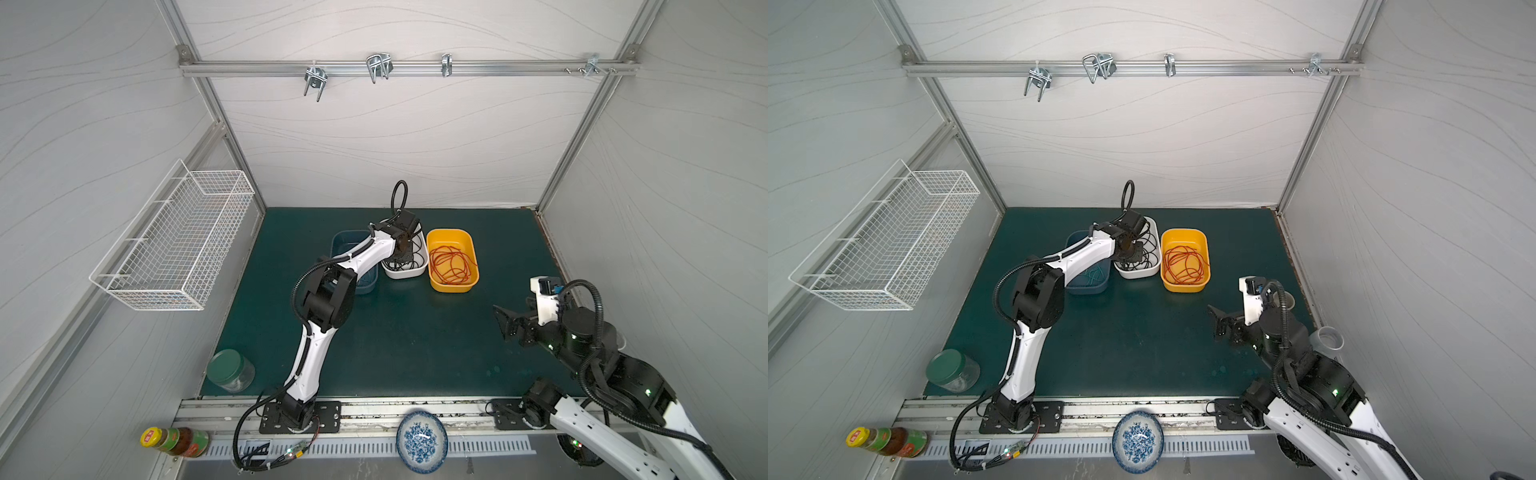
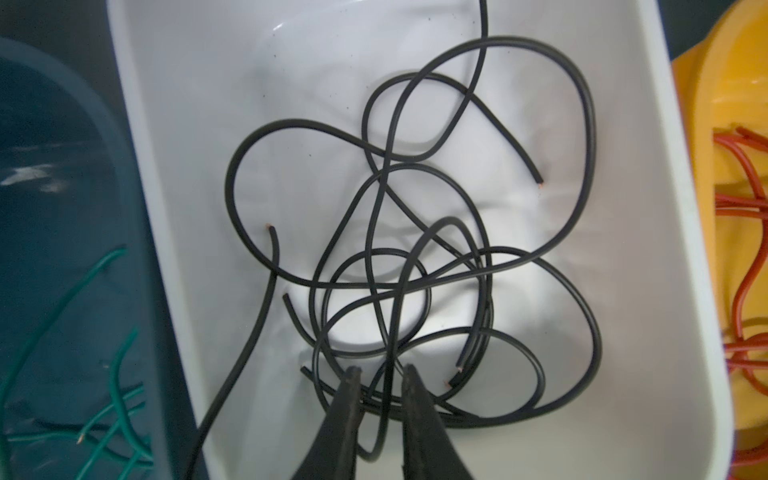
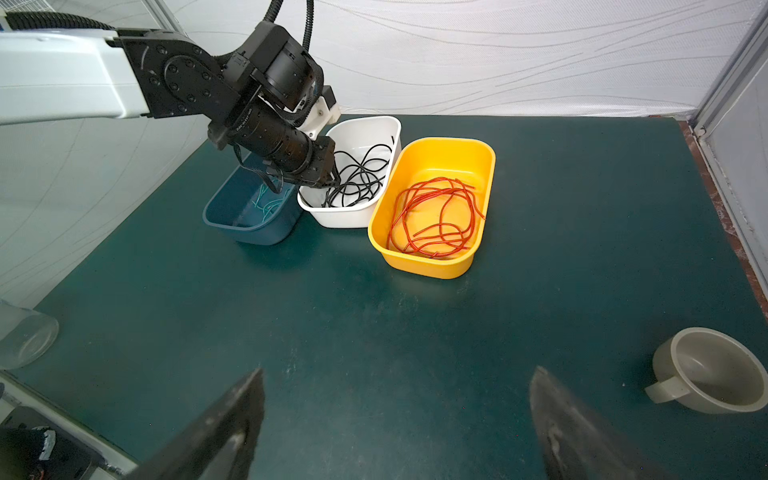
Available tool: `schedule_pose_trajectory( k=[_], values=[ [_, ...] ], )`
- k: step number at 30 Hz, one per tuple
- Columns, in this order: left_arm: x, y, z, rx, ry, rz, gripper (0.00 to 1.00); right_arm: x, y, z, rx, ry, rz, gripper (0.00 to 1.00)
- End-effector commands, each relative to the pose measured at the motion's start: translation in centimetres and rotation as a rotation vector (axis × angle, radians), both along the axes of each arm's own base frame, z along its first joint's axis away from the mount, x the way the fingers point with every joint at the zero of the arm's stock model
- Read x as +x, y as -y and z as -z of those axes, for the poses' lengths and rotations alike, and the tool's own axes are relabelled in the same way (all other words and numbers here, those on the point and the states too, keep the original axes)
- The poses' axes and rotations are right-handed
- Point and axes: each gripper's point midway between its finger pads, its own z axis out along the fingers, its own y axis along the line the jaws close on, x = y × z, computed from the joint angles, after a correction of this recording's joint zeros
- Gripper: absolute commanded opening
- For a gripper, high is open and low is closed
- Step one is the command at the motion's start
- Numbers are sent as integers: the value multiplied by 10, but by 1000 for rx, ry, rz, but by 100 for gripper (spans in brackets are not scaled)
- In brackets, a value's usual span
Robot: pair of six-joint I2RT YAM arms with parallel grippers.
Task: Untangle the cables
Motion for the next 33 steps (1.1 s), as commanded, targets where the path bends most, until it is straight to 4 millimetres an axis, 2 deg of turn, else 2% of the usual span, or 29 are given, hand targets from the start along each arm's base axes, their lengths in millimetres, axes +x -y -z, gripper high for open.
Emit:
schedule_pose_trajectory(
  k=[1, 8, 13, 16, 22, 23, 25, 26, 30, 31, 32, 33],
  values=[
    [11, 4, -35, -38, 70, -4, 25, 0, -2, -2, 3, 21, -13, 99],
    [14, 7, -64, -65, 116, 10, 30, 0, -2, -2, 2, 20, -11, 99],
    [17, 8, -92, -76, 160, 29, 38, 1, -2, -2, -1, 20, -10, 99],
    [18, 8, -117, -85, 204, 43, 44, 1, -2, -1, -2, 20, -9, 99],
    [14, 3, -180, -124, 331, 64, 58, 2, -2, 0, -8, 16, -10, 99],
    [11, 1, -192, -132, 352, 69, 63, 2, -2, 0, -9, 14, -9, 99],
    [2, -1, -214, -160, 390, 81, 66, 2, -2, 0, -9, 14, -8, 99],
    [-3, -4, -225, -175, 410, 82, 73, 2, -2, 1, -12, 13, -8, 99],
    [-29, -17, -266, -235, 499, 84, 87, 2, -2, 1, -12, 13, -7, 99],
    [-34, -20, -272, -242, 512, 83, 98, 3, -3, 2, -15, 12, -8, 99],
    [-44, -25, -284, -256, 537, 80, 100, 3, -3, 2, -14, 12, -9, 99],
    [-52, -30, -281, -254, 535, 80, 100, 3, -3, 2, -16, 11, -7, 99]
  ],
)
